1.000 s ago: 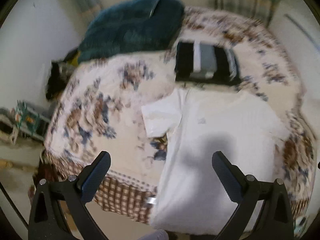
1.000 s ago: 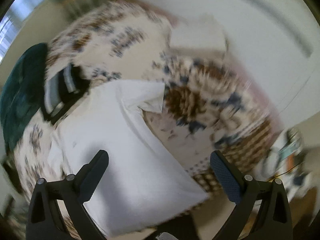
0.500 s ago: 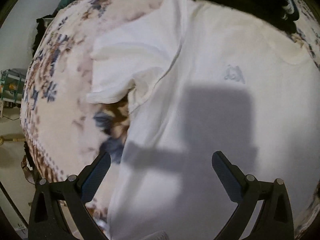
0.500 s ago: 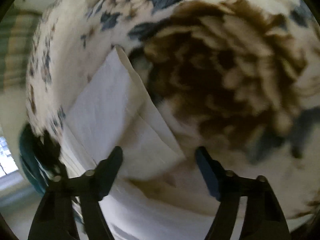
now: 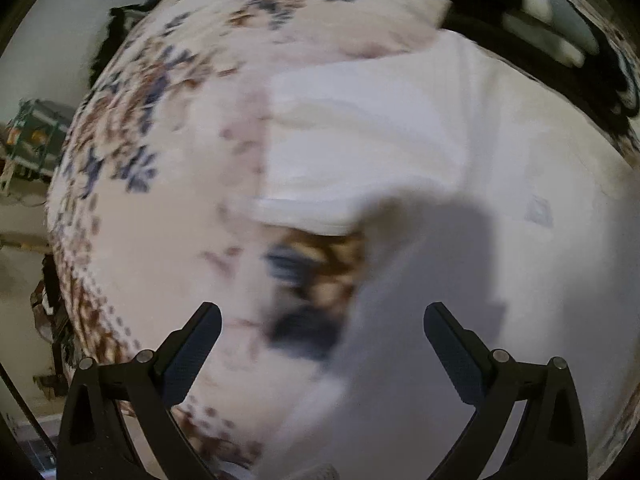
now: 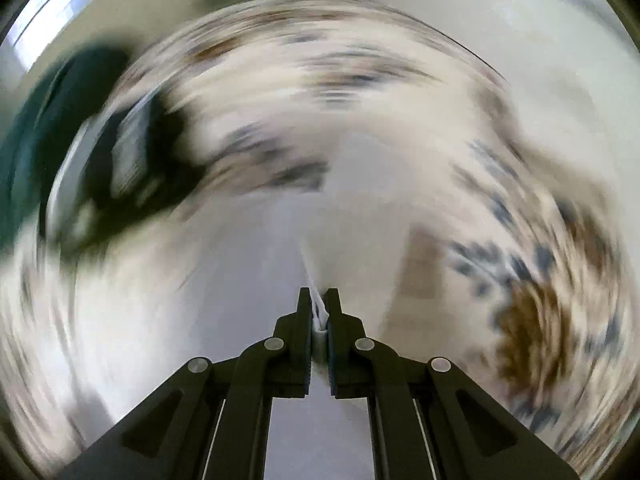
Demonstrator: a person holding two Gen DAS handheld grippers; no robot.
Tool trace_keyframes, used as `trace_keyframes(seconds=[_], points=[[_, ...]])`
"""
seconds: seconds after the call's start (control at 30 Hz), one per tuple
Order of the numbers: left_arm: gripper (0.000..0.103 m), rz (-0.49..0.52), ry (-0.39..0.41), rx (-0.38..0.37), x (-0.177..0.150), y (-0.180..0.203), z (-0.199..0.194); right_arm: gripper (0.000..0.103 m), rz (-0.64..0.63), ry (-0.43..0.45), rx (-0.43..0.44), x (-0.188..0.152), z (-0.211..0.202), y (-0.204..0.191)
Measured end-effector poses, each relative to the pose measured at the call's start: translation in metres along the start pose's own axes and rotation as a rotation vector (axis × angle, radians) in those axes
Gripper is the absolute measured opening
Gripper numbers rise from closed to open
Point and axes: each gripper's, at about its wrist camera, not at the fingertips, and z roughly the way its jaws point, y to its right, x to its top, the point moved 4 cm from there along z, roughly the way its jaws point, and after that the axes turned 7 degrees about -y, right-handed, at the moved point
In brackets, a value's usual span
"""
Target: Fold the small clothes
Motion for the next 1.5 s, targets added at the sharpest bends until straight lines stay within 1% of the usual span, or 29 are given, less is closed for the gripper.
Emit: trace_keyframes(seconds=[0.07,0.13,0.17,0.2,0.23,0.27,0.3,0.33,0.37,0.4,0.53,0.67,0.7,0.73,0.77,0.8,0.83,0.87,0.9,0.93,1.0,1.07,1.13,1.17,1.27,1.33,1.37,1.43,1.5], points=[[0.103,-0.03,-0.009,0.01,0.0,-0.016,0.005,0.006,-0.189,-0.019,-0.05,-0.011,0.025,-0.069],[0.103,-0.065,-0.022,0.018,-0.003,-0.033,0.011,0.006,-0.295,-0.048,-0.083,-0.031,0.044,-0.1],[0.103,-0.08,-0.032,0.02,-0.003,-0.041,0.013,0.006,-0.348,-0.104,-0.1,-0.042,0.06,-0.118],[0.103,-0.102,-0.036,0.023,-0.005,-0.051,0.015,0.006,-0.357,-0.177,-0.076,-0.05,0.073,-0.129],[0.103,-0.118,-0.037,0.016,-0.005,-0.059,0.016,0.009,-0.334,-0.212,-0.033,-0.052,0.076,-0.132],[0.103,-0.127,-0.038,0.011,-0.004,-0.063,0.018,0.018,-0.27,-0.24,0.06,-0.053,0.074,-0.134],[0.103,-0.139,-0.041,-0.004,-0.004,-0.069,0.019,0.033,-0.225,-0.252,0.13,-0.056,0.067,-0.13],[0.103,-0.15,-0.044,-0.023,-0.003,-0.072,0.019,0.041,-0.188,-0.259,0.178,-0.058,0.061,-0.123],[0.103,-0.167,-0.046,-0.066,-0.001,-0.074,0.019,0.056,-0.135,-0.263,0.228,-0.059,0.053,-0.115],[0.103,-0.182,-0.05,-0.103,0.002,-0.076,0.02,0.06,-0.083,-0.256,0.259,-0.059,0.047,-0.105],[0.103,-0.244,-0.061,-0.256,0.019,-0.078,0.026,0.061,0.037,-0.239,0.261,-0.054,0.041,-0.064],[0.101,-0.368,-0.105,-0.486,0.046,-0.072,0.044,0.061,0.11,-0.252,0.201,-0.053,0.048,-0.026],[0.098,-0.424,-0.129,-0.573,0.053,-0.069,0.052,0.061,0.125,-0.258,0.189,-0.056,0.05,-0.019],[0.091,-0.448,-0.138,-0.612,0.057,-0.067,0.056,0.061,0.136,-0.264,0.178,-0.062,0.05,-0.008],[0.075,-0.482,-0.144,-0.656,0.063,-0.064,0.061,0.061,0.146,-0.268,0.17,-0.067,0.045,0.002],[0.062,-0.513,-0.123,-0.662,0.072,-0.063,0.064,0.061,0.159,-0.27,0.165,-0.069,0.045,0.008],[0.022,-0.518,-0.102,-0.643,0.076,-0.061,0.062,0.061,0.172,-0.272,0.166,-0.071,0.047,0.011],[0.004,-0.498,-0.061,-0.587,0.083,-0.061,0.058,0.061,0.189,-0.279,0.163,-0.073,0.051,0.014],[0.003,-0.456,-0.012,-0.523,0.091,-0.058,0.051,0.061,0.197,-0.282,0.16,-0.074,0.052,0.015],[0.003,-0.409,0.044,-0.486,0.099,-0.056,0.042,0.061,0.209,-0.286,0.154,-0.076,0.055,0.018],[0.003,-0.288,0.148,-0.443,0.107,-0.041,0.016,0.061,0.223,-0.288,0.141,-0.079,0.058,0.021],[0.003,-0.139,0.225,-0.41,0.108,-0.013,-0.014,0.061,0.24,-0.292,0.141,-0.083,0.06,0.025],[0.004,-0.022,0.269,-0.415,0.1,0.016,-0.035,0.061,0.249,-0.293,0.145,-0.084,0.064,0.022],[0.004,0.079,0.286,-0.423,0.089,0.044,-0.048,0.061,0.248,-0.296,0.138,-0.087,0.065,0.024],[0.007,0.299,0.303,-0.392,0.057,0.1,-0.057,0.061,0.25,-0.302,0.131,-0.092,0.063,0.028],[0.008,0.442,0.276,-0.359,0.036,0.13,-0.053,0.061,0.253,-0.306,0.131,-0.097,0.06,0.031],[0.009,0.47,0.252,-0.375,0.03,0.138,-0.051,0.061,0.257,-0.305,0.137,-0.097,0.056,0.033],[0.014,0.455,0.213,-0.39,0.028,0.134,-0.047,0.061,0.251,-0.298,0.153,-0.094,0.047,0.034],[0.036,0.406,0.189,-0.401,0.03,0.118,-0.048,0.061,0.224,-0.29,0.188,-0.091,0.038,0.032]])
